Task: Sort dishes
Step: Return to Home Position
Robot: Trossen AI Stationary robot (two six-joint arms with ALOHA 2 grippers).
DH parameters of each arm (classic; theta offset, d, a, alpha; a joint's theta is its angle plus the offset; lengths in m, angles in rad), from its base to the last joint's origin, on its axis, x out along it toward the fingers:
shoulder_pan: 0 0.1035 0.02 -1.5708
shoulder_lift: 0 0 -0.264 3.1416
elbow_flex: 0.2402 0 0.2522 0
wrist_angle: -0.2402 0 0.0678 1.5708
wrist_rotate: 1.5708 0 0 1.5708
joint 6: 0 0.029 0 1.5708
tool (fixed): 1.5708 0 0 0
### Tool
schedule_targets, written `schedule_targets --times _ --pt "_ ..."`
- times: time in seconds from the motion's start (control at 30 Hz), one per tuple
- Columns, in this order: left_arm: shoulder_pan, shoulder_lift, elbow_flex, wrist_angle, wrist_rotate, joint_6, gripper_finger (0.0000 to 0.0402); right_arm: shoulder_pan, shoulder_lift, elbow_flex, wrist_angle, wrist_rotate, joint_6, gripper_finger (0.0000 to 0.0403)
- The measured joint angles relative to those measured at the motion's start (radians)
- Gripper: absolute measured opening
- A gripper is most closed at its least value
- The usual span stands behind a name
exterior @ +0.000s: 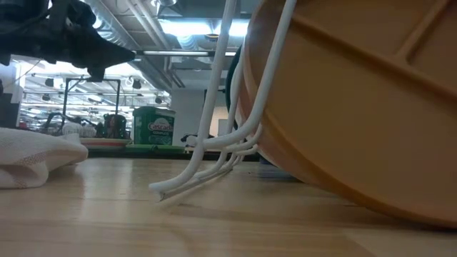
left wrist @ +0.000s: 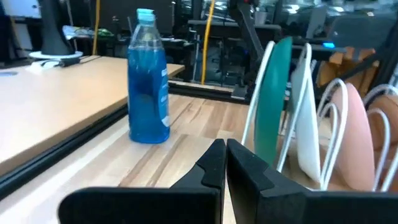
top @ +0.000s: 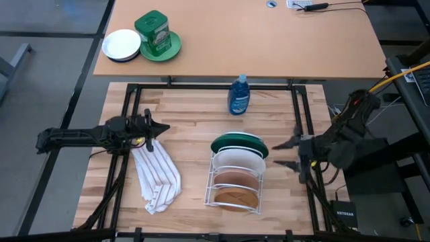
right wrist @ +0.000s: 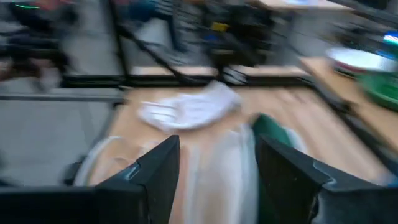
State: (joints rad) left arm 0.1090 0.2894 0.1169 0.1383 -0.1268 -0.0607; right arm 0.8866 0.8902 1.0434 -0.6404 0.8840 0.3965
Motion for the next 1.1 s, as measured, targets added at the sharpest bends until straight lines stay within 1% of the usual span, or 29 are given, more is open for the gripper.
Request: schedule_targets --times 0.07,0.13,0.17,0.2,0.23,0.27,0.4,0.43,0.53,0.57,0.6,0.7,0.83,1.0,1.1 --pt "0.015 0.000 0.000 0.014 0.000 -0.015 0.0005 -0.051 -0.071 -0.118 0.216 -0.145 -0.155 0.0211" --pt "0.028 0.000 0.000 0.037 0.000 -0.021 0.0005 -0.120 -0.135 -0.213 0.399 -0.324 -0.296 0.0211" --pt "0.034 0.000 0.000 0.052 0.000 -0.026 0.0005 -0.160 -0.164 -0.250 0.466 -0.411 -0.353 0.0211" --pt "0.040 0.000 0.000 0.067 0.000 -0.030 0.0005 -0.203 -0.193 -0.276 0.497 -0.480 -0.390 0.0211" --pt "0.046 0.000 0.000 0.084 0.000 -0.034 0.0005 -0.246 -0.222 -0.295 0.505 -0.522 -0.407 0.0211" --pt "0.052 0.000 0.000 0.099 0.000 -0.036 0.0005 -0.292 -0.252 -0.308 0.496 -0.541 -0.412 0.0211" --pt "0.070 0.000 0.000 0.118 0.000 -0.037 0.0005 -0.469 -0.355 -0.346 0.454 -0.557 -0.404 0.0211" --pt "0.072 0.000 0.000 0.118 0.000 -0.037 0.0005 -0.515 -0.375 -0.355 0.456 -0.591 -0.403 0.0211" --pt "0.080 0.000 0.000 0.113 0.000 -0.037 0.0005 -0.640 -0.427 -0.382 0.455 -0.740 -0.405 0.0211" --pt "0.083 0.000 0.000 0.113 0.000 -0.037 0.0005 -0.677 -0.441 -0.395 0.457 -0.769 -0.404 0.0211" --pt "0.085 0.000 0.000 0.113 0.000 -0.037 0.0005 -0.713 -0.451 -0.409 0.460 -0.774 -0.403 0.0211" --pt "0.091 0.000 0.000 0.112 0.000 -0.037 0.0005 -0.811 -0.463 -0.466 0.463 -0.777 -0.381 0.0211" --pt "0.091 0.000 0.000 0.102 0.000 -0.037 0.0005 -0.919 -0.461 -0.564 0.481 -0.881 -0.343 0.0211" --pt "0.091 0.000 0.000 0.103 0.000 -0.037 0.0005 -1.033 -0.462 -0.682 0.642 -0.957 -0.330 0.0211" --pt "0.091 0.000 0.000 0.104 0.000 -0.037 0.0005 -1.112 -0.462 -0.719 0.689 -1.001 -0.335 0.0211"
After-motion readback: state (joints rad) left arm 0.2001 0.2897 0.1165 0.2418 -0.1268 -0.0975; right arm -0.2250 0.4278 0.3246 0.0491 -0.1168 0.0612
